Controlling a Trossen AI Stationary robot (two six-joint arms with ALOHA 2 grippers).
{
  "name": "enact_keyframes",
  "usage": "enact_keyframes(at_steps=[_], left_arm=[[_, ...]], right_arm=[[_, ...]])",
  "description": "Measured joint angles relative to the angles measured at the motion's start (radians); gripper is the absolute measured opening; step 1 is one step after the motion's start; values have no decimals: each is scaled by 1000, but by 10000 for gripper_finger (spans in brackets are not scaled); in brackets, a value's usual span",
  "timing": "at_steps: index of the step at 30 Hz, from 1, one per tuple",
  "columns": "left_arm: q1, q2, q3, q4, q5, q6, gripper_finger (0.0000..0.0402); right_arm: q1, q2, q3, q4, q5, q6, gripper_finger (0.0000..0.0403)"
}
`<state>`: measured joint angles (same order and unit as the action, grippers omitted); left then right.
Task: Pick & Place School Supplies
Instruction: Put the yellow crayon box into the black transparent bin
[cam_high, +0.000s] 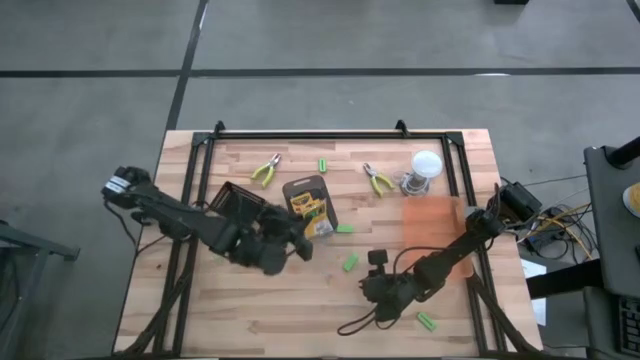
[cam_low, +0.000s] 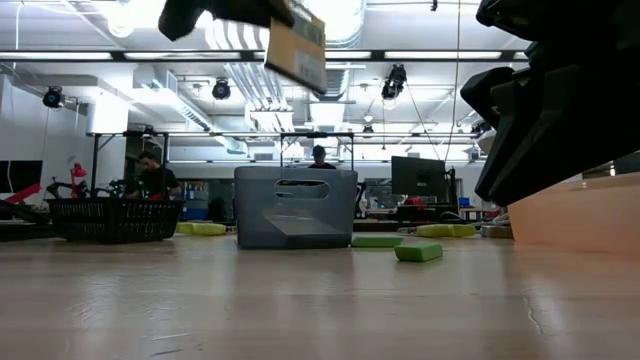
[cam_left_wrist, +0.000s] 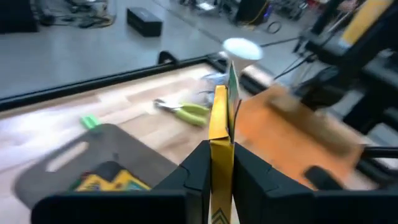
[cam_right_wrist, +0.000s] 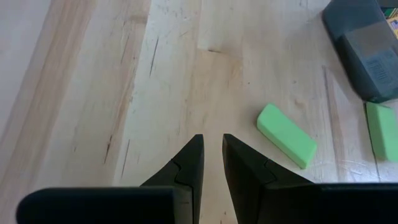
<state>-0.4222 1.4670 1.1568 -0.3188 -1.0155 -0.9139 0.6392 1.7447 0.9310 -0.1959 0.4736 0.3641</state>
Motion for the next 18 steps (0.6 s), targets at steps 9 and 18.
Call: enact_keyframes(at_steps=[9,18], left_arm=[[173,2,0,-157,140,14,48],[276,2,-31,-170,308,-21,48]], right_arm=[[0,0,0,0,0,0,57],[0,0,0,-1,0,0,57]])
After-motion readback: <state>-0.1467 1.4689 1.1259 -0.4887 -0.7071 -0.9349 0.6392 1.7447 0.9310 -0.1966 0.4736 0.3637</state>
